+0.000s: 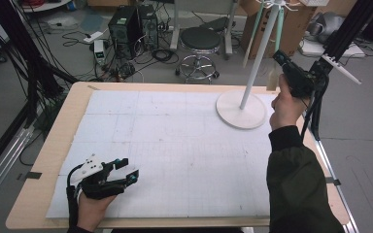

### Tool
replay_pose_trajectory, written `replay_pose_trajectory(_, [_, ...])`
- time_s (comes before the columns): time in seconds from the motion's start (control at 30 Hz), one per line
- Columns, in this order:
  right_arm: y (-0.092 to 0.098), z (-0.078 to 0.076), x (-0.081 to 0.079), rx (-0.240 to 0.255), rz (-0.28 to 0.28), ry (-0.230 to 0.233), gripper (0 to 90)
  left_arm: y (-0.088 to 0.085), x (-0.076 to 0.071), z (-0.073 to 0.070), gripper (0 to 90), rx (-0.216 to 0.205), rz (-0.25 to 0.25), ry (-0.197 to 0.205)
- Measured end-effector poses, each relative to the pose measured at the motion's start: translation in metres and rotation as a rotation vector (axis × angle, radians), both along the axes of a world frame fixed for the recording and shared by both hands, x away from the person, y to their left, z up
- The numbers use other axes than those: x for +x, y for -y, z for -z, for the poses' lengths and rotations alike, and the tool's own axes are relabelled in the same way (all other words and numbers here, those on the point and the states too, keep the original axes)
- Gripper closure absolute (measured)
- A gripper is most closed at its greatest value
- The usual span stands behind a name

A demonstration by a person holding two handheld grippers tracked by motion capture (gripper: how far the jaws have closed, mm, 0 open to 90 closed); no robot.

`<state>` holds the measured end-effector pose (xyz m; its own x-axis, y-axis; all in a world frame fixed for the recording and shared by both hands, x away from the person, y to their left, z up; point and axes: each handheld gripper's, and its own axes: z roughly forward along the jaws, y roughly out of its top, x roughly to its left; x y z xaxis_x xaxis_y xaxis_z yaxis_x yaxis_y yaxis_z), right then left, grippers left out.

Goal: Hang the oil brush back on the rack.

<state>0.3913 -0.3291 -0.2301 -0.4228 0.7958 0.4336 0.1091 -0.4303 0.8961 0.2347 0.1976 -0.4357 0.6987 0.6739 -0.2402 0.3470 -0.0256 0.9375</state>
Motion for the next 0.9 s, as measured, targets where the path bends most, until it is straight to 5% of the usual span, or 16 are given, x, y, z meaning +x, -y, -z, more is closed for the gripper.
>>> replay_pose_trajectory(0.3, [-0.003, 0.003, 0.008, -0.008, 0.010, -0.023, 82.1, -0.001, 0.000, 0.000, 36.2, 0.003, 0.000, 0.005])
replay_pose_trajectory(0.33, [-0.003, 0.004, 0.008, -0.006, 0.015, -0.019, 79.4, 0.000, -0.001, -0.001, 36.2, -0.002, -0.001, 0.004])
replay_pose_trajectory(0.4, [-0.002, 0.007, 0.007, 0.031, 0.007, -0.010, 53.7, -0.001, -0.001, -0.001, 36.2, 0.000, 0.002, 0.007])
replay_pose_trajectory(0.47, [0.001, 0.010, 0.006, 0.047, 0.039, -0.031, 43.4, 0.000, -0.002, -0.002, 36.1, -0.003, 0.000, 0.008])
replay_pose_trajectory(0.8, [-0.003, 0.022, -0.008, -0.073, 0.006, -0.063, 31.2, 0.003, -0.003, -0.003, 35.8, -0.016, 0.008, 0.011])
replay_pose_trajectory(0.9, [-0.004, 0.023, -0.011, -0.067, -0.005, -0.055, 31.2, 0.003, -0.003, -0.003, 35.8, -0.013, 0.006, 0.014])
